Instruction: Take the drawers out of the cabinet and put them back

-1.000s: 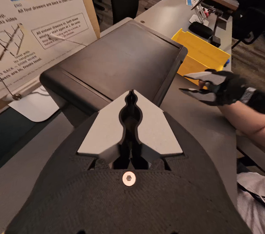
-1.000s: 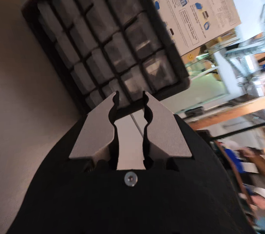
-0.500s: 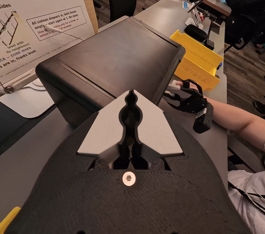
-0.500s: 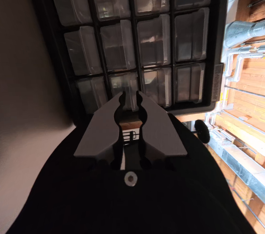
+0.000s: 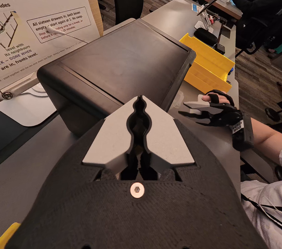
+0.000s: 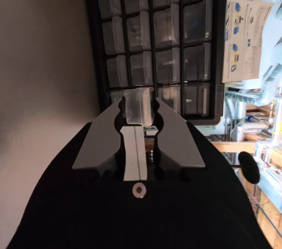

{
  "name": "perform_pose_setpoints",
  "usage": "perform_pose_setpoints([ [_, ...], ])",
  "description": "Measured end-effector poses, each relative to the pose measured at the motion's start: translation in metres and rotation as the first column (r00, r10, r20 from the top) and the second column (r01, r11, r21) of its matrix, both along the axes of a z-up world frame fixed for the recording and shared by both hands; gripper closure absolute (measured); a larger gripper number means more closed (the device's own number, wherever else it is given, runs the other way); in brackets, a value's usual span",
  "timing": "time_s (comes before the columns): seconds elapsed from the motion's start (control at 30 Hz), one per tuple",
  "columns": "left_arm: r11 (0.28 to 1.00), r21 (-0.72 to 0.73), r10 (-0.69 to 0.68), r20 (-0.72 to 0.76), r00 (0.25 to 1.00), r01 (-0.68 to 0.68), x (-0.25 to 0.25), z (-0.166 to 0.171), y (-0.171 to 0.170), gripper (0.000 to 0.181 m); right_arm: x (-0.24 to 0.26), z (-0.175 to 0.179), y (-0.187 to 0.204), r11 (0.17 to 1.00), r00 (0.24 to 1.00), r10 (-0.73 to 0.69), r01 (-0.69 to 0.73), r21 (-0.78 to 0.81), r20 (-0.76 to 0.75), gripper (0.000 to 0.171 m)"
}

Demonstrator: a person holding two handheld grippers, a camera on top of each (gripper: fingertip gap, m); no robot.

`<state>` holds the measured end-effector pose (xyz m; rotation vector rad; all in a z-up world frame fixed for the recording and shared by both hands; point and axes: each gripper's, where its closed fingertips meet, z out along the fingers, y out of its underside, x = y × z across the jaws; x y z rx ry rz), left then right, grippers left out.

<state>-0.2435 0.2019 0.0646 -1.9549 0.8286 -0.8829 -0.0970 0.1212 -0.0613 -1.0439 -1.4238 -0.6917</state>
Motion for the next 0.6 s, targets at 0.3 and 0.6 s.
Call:
perform_pose_setpoints([
  [0.3, 1.0, 0.008, 0.0, -0.01, 1.0, 0.0, 0.0, 0.0, 0.0, 0.181, 0.005, -0.013, 0.029, 0.908, 0.99, -0.069, 0.112, -0.403, 0.12, 0.148],
  [0.6, 1.0, 0.003, -0.008, 0.003, 1.0, 0.008, 0.0, 0.0, 0.0, 0.181, 0.007, -0.011, -0.036, 0.765, 0.996, 0.028, 0.034, -0.644, 0.086, 0.153],
])
